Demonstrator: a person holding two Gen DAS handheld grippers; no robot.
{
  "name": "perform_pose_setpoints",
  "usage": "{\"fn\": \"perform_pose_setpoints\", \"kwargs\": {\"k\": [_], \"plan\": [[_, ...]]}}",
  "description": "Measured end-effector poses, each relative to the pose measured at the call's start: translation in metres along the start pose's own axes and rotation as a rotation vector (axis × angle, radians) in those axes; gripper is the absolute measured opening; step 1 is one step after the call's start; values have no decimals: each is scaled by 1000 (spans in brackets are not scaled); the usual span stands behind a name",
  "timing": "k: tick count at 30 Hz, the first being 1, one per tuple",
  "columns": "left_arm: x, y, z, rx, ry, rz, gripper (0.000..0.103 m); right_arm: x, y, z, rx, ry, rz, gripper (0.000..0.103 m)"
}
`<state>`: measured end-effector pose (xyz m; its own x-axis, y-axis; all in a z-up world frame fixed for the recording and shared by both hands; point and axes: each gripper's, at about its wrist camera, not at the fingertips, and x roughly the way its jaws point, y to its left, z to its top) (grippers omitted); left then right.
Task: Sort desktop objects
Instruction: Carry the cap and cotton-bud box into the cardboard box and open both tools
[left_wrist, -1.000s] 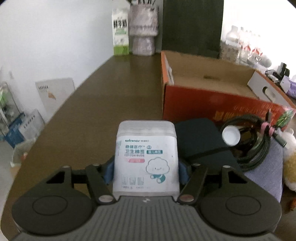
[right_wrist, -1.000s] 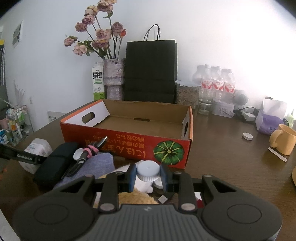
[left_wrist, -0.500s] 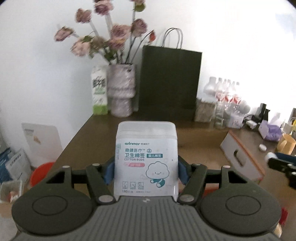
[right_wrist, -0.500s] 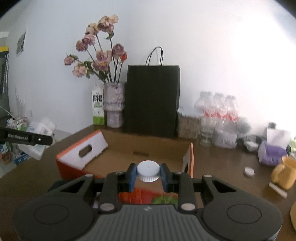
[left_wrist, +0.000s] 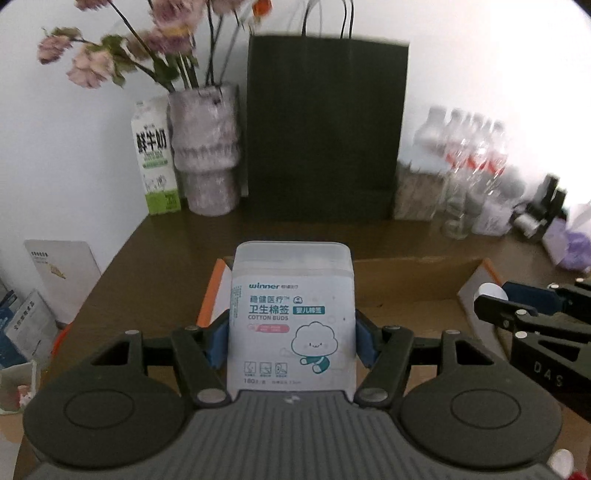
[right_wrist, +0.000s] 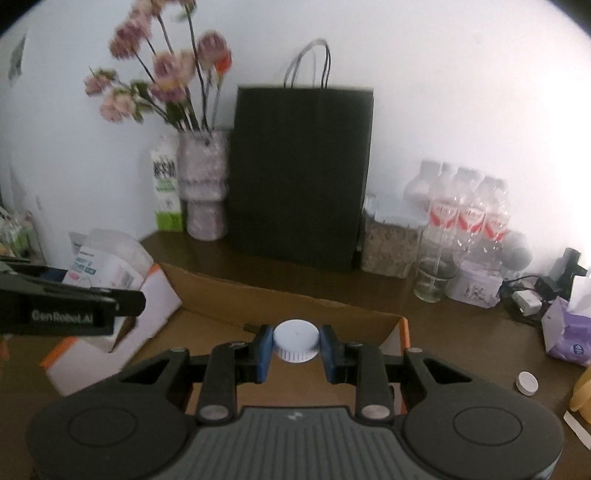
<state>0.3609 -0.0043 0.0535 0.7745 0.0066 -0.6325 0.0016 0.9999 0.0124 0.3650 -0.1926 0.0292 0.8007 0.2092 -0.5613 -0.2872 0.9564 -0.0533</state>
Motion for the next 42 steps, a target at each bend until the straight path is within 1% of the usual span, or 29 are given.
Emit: {"fn": "perform_pose_setpoints", "kwargs": {"k": [5, 8, 12, 15, 17, 19, 22, 23, 24, 25, 26, 28, 31, 33, 35, 36, 37, 38, 39, 41, 42], "plan": [[47, -6, 2, 6, 95, 39, 66, 46, -7, -3, 23, 94, 6, 26], [69, -11, 1, 33, 137, 63, 66, 69, -13, -5, 34, 143, 2, 26], [90, -9, -3, 35, 212, 45, 66, 91, -22, -9, 54, 194, 4, 26], [101, -8, -6, 45, 241, 55, 66, 98, -27, -9, 75, 224, 25, 26], [102, -6, -5, 36, 250, 42, 66, 102, -26, -8, 50, 249, -4, 26], [103, -8, -5, 54, 253, 52, 66, 107, -25, -8, 51, 279, 11, 26], [107, -8, -6, 60, 272, 57, 68, 110, -23, -8, 40, 299, 19, 27], [107, -7, -6, 53, 277, 56, 71, 109, -23, -8, 39, 299, 23, 29], [107, -6, -6, 46, 277, 53, 72, 109, -23, -8, 42, 301, 28, 39], [105, -6, -6, 45, 273, 47, 73, 109, -23, -8, 46, 304, 32, 44], [104, -7, -6, 47, 271, 46, 74, 108, -24, -9, 47, 304, 35, 46], [102, -9, -8, 57, 273, 50, 77, 106, -23, -10, 42, 309, 41, 46], [99, -8, -9, 47, 275, 48, 80, 104, -19, -10, 28, 304, 28, 49], [98, -8, -10, 42, 277, 45, 82, 102, -18, -9, 24, 298, 24, 56], [96, -9, -10, 41, 276, 47, 87, 100, -18, -8, 22, 290, 17, 62], [95, -9, -10, 41, 267, 49, 89, 100, -18, -8, 20, 286, 11, 66], [92, -9, -10, 40, 250, 55, 96, 99, -18, -8, 21, 280, 9, 68], [89, -8, -9, 39, 231, 62, 100, 97, -18, -7, 23, 270, 7, 73], [86, -8, -8, 38, 214, 66, 101, 95, -18, -7, 25, 260, 8, 80], [78, -5, -7, 31, 176, 64, 103, 89, -19, -7, 28, 243, 18, 86], [74, -3, -6, 25, 160, 65, 103, 87, -19, -6, 28, 237, 22, 87]]}}
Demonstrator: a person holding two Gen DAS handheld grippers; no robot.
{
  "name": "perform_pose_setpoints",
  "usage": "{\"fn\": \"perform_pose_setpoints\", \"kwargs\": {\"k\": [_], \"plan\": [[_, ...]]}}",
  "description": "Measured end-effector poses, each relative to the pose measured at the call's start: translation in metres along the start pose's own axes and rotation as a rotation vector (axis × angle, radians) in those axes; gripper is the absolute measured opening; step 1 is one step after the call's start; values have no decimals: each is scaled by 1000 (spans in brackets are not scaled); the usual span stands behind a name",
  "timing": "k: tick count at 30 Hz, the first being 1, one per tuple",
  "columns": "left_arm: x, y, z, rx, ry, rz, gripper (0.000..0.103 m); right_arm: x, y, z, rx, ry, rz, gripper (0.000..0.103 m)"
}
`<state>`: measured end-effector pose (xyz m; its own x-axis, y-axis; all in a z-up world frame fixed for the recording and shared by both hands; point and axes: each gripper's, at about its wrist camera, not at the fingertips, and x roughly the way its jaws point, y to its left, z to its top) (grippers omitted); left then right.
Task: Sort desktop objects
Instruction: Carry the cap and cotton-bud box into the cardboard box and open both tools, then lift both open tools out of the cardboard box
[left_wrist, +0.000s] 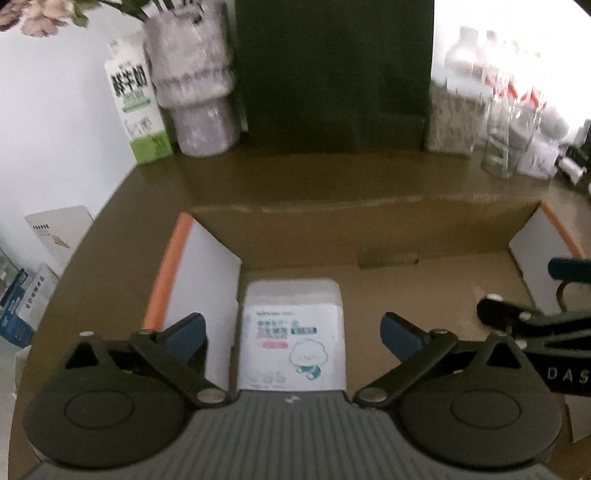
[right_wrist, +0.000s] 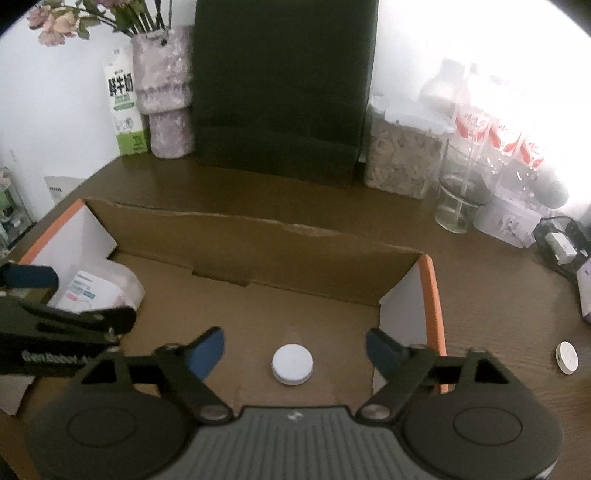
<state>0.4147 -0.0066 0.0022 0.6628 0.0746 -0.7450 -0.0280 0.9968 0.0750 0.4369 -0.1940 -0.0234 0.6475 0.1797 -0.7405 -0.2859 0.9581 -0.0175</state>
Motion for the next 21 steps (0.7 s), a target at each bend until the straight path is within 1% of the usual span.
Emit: {"fn": "perform_pose_setpoints", "kwargs": {"k": [1, 3, 6, 8, 14, 21], "plan": [[-3, 2, 0, -6, -10, 3, 103, -3, -1, 0, 4, -4, 3, 89], [-9, 6, -1, -10, -20, 15, 103, -10, -2, -1, 11, -16, 12, 103], [-23, 12, -6, -21, -60, 9, 103, -25, 0, -3, 3, -51, 5, 103], [-36, 18, -8, -44, -100, -3, 103, -39, 3, -6, -1, -81, 10, 103], [-82, 31, -23, -87, -212, -48, 103, -94, 10, -19, -17, -184, 23, 103], [-143, 38, -62, -67, -339, -67, 103, -167, 14, -57, -47, -351, 0, 103]]}}
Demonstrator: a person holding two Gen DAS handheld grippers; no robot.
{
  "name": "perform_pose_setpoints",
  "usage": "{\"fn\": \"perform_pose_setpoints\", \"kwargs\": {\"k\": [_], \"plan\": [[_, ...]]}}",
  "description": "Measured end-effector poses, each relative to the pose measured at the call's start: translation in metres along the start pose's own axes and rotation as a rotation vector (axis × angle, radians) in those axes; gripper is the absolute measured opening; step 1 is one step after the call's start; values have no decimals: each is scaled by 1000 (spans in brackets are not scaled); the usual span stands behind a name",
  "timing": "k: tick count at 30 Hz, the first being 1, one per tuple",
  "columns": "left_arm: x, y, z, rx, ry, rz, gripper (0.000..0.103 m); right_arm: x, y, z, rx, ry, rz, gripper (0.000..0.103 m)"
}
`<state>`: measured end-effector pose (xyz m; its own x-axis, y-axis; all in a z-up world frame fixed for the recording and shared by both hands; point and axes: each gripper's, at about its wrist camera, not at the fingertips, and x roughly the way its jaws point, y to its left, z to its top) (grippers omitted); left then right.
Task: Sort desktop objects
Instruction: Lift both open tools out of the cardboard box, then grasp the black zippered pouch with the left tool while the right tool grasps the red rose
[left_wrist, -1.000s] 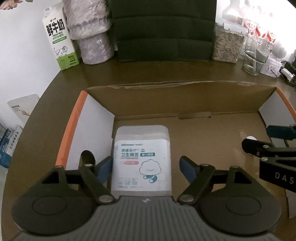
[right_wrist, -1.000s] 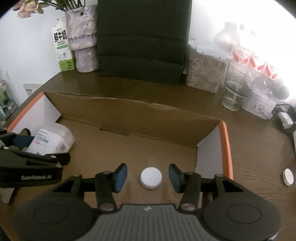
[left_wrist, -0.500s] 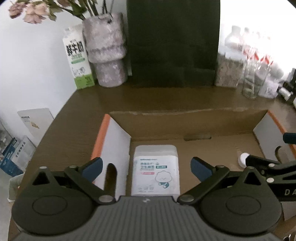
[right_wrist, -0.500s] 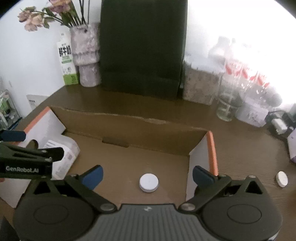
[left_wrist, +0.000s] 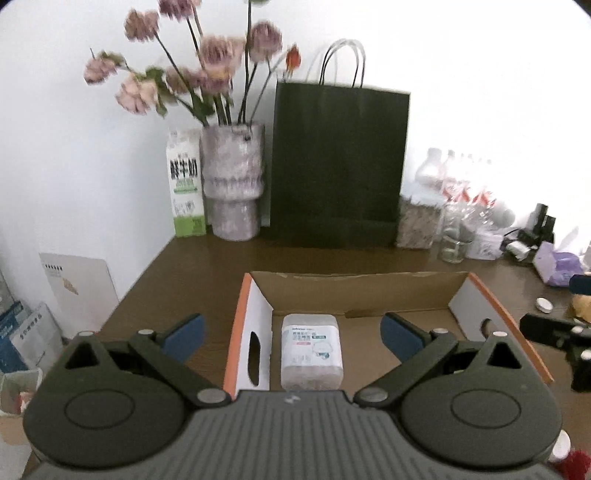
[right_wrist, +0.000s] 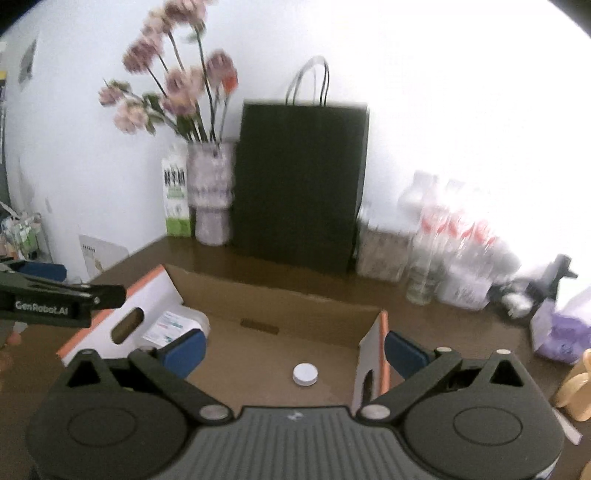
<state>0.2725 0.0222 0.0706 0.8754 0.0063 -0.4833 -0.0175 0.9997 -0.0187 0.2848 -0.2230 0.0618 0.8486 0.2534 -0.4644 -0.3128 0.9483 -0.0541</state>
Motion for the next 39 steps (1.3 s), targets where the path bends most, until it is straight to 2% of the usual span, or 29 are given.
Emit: {"fn": "perform_pose_setpoints", "kwargs": {"k": [7, 10, 18, 22, 28, 33, 39], "plan": [[-59, 0, -35, 23, -79, -18, 103, -62, -2, -35, 23, -69, 39, 103], [-75, 3, -56, 37, -89, -25, 103, -84, -2, -58, 32, -106, 18, 103], [-103, 11, -110, 6, -105, 16, 103, -127, -3, -123, 59, -97, -19, 103], [-106, 13, -130, 0, -76, 7, 103, -138, -9, -155, 96, -57, -35, 103], [-107, 11, -155, -11, -33, 14, 103, -140, -16, -191, 94, -6, -110, 103], [-103, 6, -168, -22, 2, 17, 103, -135, -31, -209, 156, 12, -126, 103], [-97, 2, -170, -28, 34, 37, 103, -126, -45, -210, 178, 27, -111, 103]]}}
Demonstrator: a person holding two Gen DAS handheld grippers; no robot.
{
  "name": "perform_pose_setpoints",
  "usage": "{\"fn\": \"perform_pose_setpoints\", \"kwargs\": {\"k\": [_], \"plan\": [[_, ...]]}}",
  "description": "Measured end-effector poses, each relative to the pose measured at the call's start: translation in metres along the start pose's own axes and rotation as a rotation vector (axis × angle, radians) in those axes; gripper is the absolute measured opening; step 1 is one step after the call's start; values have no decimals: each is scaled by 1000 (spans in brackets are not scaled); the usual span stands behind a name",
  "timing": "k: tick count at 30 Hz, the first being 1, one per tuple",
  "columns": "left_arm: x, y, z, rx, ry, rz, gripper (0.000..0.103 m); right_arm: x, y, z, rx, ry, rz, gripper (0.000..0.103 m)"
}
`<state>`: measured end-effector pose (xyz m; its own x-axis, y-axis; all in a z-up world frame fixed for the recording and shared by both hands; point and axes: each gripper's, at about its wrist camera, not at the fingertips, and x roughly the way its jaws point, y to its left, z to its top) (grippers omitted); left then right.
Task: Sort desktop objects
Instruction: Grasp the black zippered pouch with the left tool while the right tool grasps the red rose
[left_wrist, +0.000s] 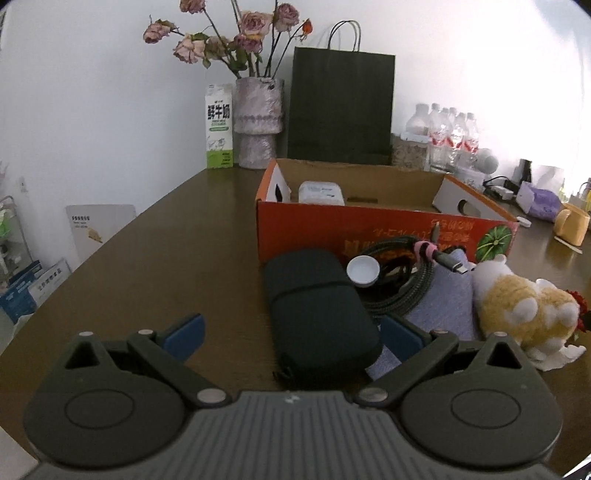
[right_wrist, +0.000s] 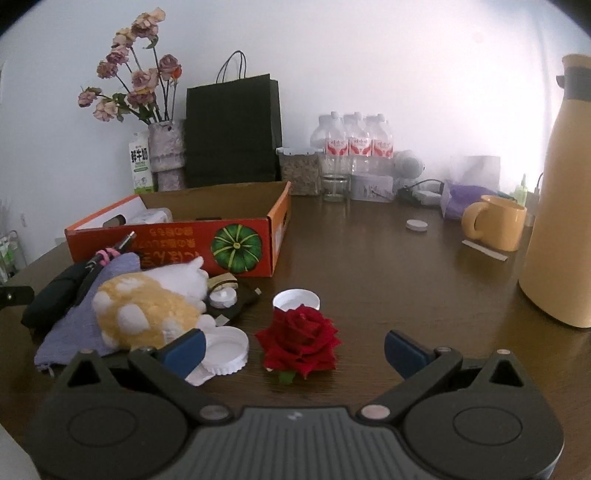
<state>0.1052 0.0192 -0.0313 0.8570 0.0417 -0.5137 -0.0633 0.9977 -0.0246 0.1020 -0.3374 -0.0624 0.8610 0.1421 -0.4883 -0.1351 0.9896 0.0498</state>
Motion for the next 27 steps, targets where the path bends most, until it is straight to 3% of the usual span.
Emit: {"fn": "perform_pose_setpoints", "kwargs": {"k": [7, 13, 21, 27], "plan": [[9, -4, 5, -31, 26, 33, 103, 21, -5, 8, -23, 45, 5, 101], [20, -7, 10, -36, 51, 54, 103, 38, -7, 12, -31, 75, 26, 89], [33, -8, 14, -39, 80, 62, 103, 44, -11, 12, -19, 98, 68, 49], [45, -10, 21, -44, 116, 63, 103, 40, -13, 14, -9, 73, 82, 38]]}}
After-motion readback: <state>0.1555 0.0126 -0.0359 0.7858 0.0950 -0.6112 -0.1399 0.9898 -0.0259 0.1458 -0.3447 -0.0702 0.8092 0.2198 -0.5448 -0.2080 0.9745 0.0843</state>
